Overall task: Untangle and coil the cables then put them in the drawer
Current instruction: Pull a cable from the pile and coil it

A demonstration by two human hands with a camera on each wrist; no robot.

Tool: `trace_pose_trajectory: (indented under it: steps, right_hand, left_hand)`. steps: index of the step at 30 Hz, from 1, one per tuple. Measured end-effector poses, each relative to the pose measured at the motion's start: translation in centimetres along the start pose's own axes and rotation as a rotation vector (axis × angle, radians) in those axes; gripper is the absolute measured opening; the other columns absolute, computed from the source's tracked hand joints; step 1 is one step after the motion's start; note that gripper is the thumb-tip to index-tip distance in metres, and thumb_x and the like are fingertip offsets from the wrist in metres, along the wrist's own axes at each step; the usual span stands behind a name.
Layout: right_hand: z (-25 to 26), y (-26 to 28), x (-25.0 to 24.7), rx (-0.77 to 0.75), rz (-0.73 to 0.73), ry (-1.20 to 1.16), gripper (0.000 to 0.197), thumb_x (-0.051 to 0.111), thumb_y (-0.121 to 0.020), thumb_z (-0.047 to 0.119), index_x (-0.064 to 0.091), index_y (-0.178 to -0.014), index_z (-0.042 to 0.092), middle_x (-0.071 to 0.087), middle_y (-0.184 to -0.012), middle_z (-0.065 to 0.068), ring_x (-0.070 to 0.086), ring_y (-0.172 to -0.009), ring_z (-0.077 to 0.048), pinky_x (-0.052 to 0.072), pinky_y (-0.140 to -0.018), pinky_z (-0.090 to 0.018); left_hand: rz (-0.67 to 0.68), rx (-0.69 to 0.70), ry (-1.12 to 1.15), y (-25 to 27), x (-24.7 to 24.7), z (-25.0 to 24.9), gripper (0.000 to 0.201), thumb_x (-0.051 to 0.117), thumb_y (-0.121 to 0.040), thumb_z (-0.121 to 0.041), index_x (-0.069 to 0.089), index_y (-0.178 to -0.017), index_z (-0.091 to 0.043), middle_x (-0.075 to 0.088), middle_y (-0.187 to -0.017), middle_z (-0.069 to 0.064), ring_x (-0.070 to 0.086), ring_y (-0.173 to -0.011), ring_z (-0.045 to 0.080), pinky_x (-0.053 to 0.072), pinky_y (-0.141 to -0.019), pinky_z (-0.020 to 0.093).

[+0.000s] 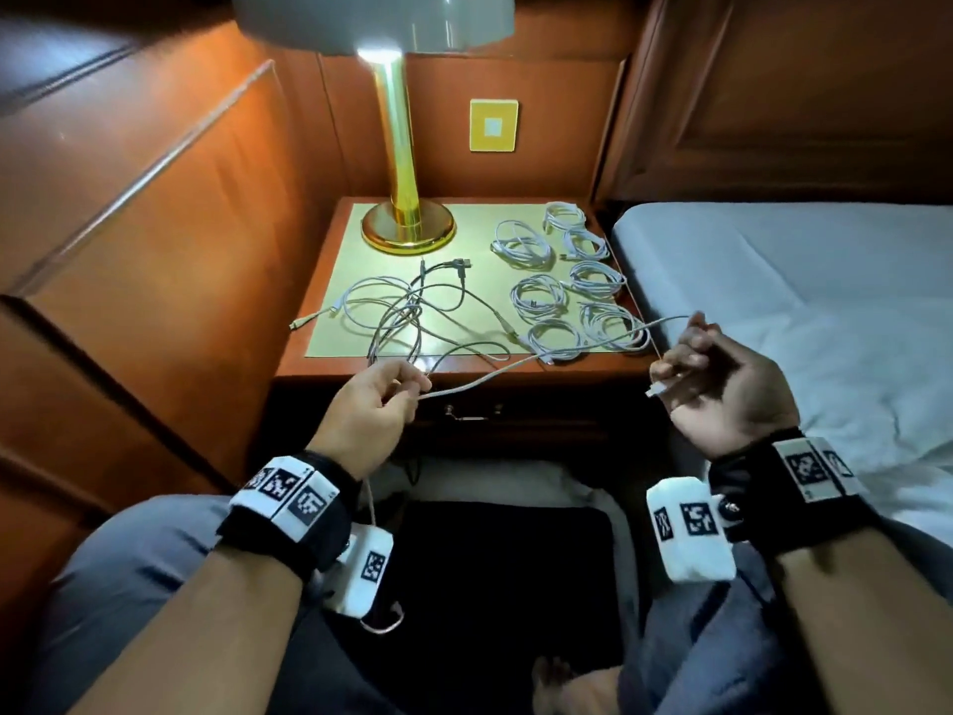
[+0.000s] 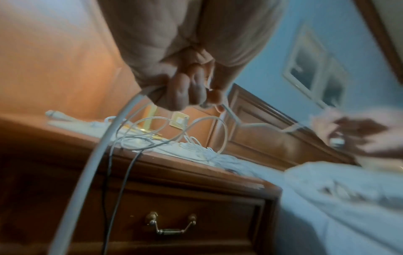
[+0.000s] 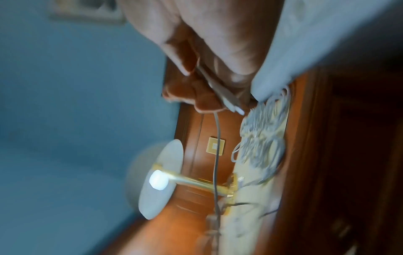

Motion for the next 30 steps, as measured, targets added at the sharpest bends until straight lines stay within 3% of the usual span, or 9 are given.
trace_pose_trajectory:
  steps: [3, 5, 9, 11, 14, 17, 21, 25, 30]
  right_hand:
    - [-0.9, -0.5, -0.5, -0.1, -0.036, 0.369, 0.022, 0.038, -0.105, 0.016, 0.058, -0.096, 0.014, 0.065, -0.065, 0.003, 0.056, -0.056, -0.01, 0.043, -0.048, -0.02]
    - [-2.6, 0.0, 0.6, -0.176, 0.078, 0.801, 0.021, 0.041, -0.106, 0.012, 0.06, -0.097, 0.011, 0.075, -0.077, -0.003, 0.069, -0.067, -0.013, 0.044, -0.046, -0.017]
    - [-6.9, 2.0, 2.4, -0.087, 0.451, 1.233, 0.018, 0.049, -0.102, 0.007, 0.065, -0.094, 0.007, 0.077, -0.088, -0.007, 0.074, -0.086, -0.018, 0.056, -0.077, -0.023]
    - [-8.4, 3.1, 2.8, 0.095, 0.557, 1.217, 0.019, 0.046, -0.103, 0.007, 0.063, -0.094, 0.007, 0.076, -0.087, -0.01, 0.074, -0.084, -0.022, 0.054, -0.066, -0.026]
    - [-9.5, 4.4, 3.4, 0.269, 0.569, 1.107, 0.02, 0.041, -0.105, 0.011, 0.058, -0.095, 0.008, 0.07, -0.072, -0.011, 0.063, -0.055, -0.014, 0.035, -0.04, -0.019]
    - [-9.9, 4.9, 4.0, 0.382, 0.516, 0.897, 0.023, 0.037, -0.105, 0.01, 0.056, -0.096, 0.003, 0.049, -0.055, -0.006, 0.037, -0.038, -0.011, 0.026, -0.034, -0.015]
    - [-9.8, 4.6, 3.9, 0.45, 0.518, 0.81, 0.026, 0.036, -0.103, 0.016, 0.056, -0.091, 0.007, 0.028, -0.054, 0.002, 0.019, -0.041, -0.008, 0.013, -0.038, -0.013]
    - [-9.6, 3.7, 3.2, 0.386, 0.47, 0.887, 0.024, 0.044, -0.101, 0.011, 0.065, -0.094, 0.002, 0.044, -0.058, -0.004, 0.036, -0.04, -0.011, 0.022, -0.038, -0.017]
    - [-9.0, 2.8, 2.4, 0.272, 0.401, 0.984, 0.021, 0.049, -0.103, 0.01, 0.07, -0.103, 0.005, 0.068, -0.073, -0.007, 0.068, -0.066, -0.02, 0.05, -0.064, -0.036]
  left_hand:
    - [0.036, 0.241, -0.294, 0.8, 1.7, -1.6, 0.015, 0.065, -0.095, -0.014, 0.074, -0.09, -0.024, 0.065, -0.077, -0.007, 0.057, -0.069, 0.009, 0.049, -0.068, 0.026]
    - [0.177, 0.407, -0.321, 2.3, 4.2, -2.5, 0.017, 0.065, -0.092, -0.007, 0.076, -0.093, -0.02, 0.068, -0.089, -0.007, 0.064, -0.084, 0.006, 0.053, -0.081, 0.027]
    - [0.271, 0.513, -0.188, 3.7, 6.0, -4.0, 0.028, 0.062, -0.089, 0.007, 0.077, -0.097, -0.014, 0.068, -0.094, -0.004, 0.068, -0.091, 0.011, 0.053, -0.085, 0.023]
    - [0.176, 0.526, -0.115, 3.6, 5.5, -4.6, 0.017, 0.069, -0.089, 0.002, 0.078, -0.096, -0.01, 0.069, -0.093, -0.003, 0.069, -0.09, 0.012, 0.052, -0.084, 0.02]
    - [0.05, 0.482, -0.028, 3.0, 4.7, -4.1, 0.008, 0.074, -0.087, -0.005, 0.075, -0.092, -0.01, 0.07, -0.091, -0.002, 0.069, -0.086, 0.015, 0.052, -0.08, 0.023]
    - [0.017, 0.454, -0.041, 2.8, 4.9, -3.6, 0.007, 0.075, -0.088, -0.011, 0.069, -0.089, -0.015, 0.065, -0.091, 0.0, 0.064, -0.083, 0.018, 0.051, -0.075, 0.027]
    - [0.137, 0.37, 0.025, 2.9, 5.6, -3.4, 0.006, 0.068, -0.091, -0.021, 0.062, -0.09, -0.02, 0.067, -0.106, -0.003, 0.063, -0.084, 0.021, 0.052, -0.076, 0.033]
    - [0.123, 0.29, 0.045, 2.5, 5.2, -3.2, 0.012, 0.072, -0.09, -0.014, 0.061, -0.084, -0.015, 0.067, -0.081, 0.004, 0.061, -0.073, 0.032, 0.05, -0.069, 0.046]
    - [0.016, 0.197, 0.039, 1.9, 3.9, -2.3, 0.009, 0.068, -0.094, -0.012, 0.061, -0.096, -0.015, 0.069, -0.074, 0.002, 0.065, -0.074, 0.019, 0.051, -0.078, 0.034]
Point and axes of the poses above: each hand's wrist, its own y-axis away from the middle knuckle, its own x-axis out of the palm, z = x × y, the point moved 5 cm from there along -y, towards the middle knuckle
